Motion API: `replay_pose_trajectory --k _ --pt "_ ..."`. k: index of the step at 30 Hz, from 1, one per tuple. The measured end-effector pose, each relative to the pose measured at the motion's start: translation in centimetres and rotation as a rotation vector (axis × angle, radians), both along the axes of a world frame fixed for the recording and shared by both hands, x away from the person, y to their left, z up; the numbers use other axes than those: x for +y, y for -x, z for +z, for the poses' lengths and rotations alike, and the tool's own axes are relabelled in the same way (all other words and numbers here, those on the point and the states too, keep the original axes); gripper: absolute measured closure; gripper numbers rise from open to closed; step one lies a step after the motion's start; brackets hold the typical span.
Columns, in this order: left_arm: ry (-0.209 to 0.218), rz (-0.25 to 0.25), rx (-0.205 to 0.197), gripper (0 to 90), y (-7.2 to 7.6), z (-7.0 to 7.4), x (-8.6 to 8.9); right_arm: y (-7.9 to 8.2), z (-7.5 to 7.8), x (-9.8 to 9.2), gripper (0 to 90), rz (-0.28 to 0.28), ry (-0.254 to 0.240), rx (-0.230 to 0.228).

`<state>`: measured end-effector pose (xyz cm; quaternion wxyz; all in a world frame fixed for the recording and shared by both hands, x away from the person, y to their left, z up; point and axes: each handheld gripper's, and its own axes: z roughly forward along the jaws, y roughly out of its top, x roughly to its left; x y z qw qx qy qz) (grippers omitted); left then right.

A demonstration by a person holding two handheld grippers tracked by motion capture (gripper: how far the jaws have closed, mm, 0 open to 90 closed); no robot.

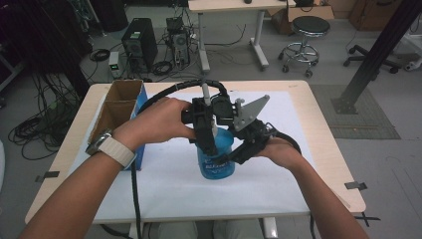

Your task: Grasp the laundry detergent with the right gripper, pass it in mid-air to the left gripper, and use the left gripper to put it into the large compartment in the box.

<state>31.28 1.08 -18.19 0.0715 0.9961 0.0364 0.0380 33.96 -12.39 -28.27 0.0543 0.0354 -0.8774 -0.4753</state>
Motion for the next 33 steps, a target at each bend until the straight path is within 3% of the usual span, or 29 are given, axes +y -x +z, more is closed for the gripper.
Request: replay_pose_trajectory --k 7,16,18,25,32,33 --pt "0.002 -0.013 -0.015 38.2 0.2 0.0 -0.1 0.2 0.1 0.0 44.5 0.0 0.007 -0.022" --pt "-0.014 0.008 -0.014 38.3 0.3 0.0 -0.3 0.2 0.2 0.1 42.4 -0.006 0.029 -0.021" --pt "-0.017 0.022 -0.008 38.3 0.1 0.0 -0.1 0.1 0.4 -0.5 31.0 -0.046 0.025 0.0" --pt "-0.024 0.068 -0.006 38.2 -0.2 0.3 0.8 -0.2 0.9 -3.1 20.8 -0.096 0.045 -0.007" --pt "-0.025 0.153 -0.01 38.2 -0.9 1.0 2.0 -0.5 1.1 -6.8 13.0 -0.231 0.105 -0.019" --pt "-0.023 0.167 -0.011 38.2 -1.0 1.1 2.2 -0.5 1.1 -6.8 13.0 -0.231 0.105 -0.019"
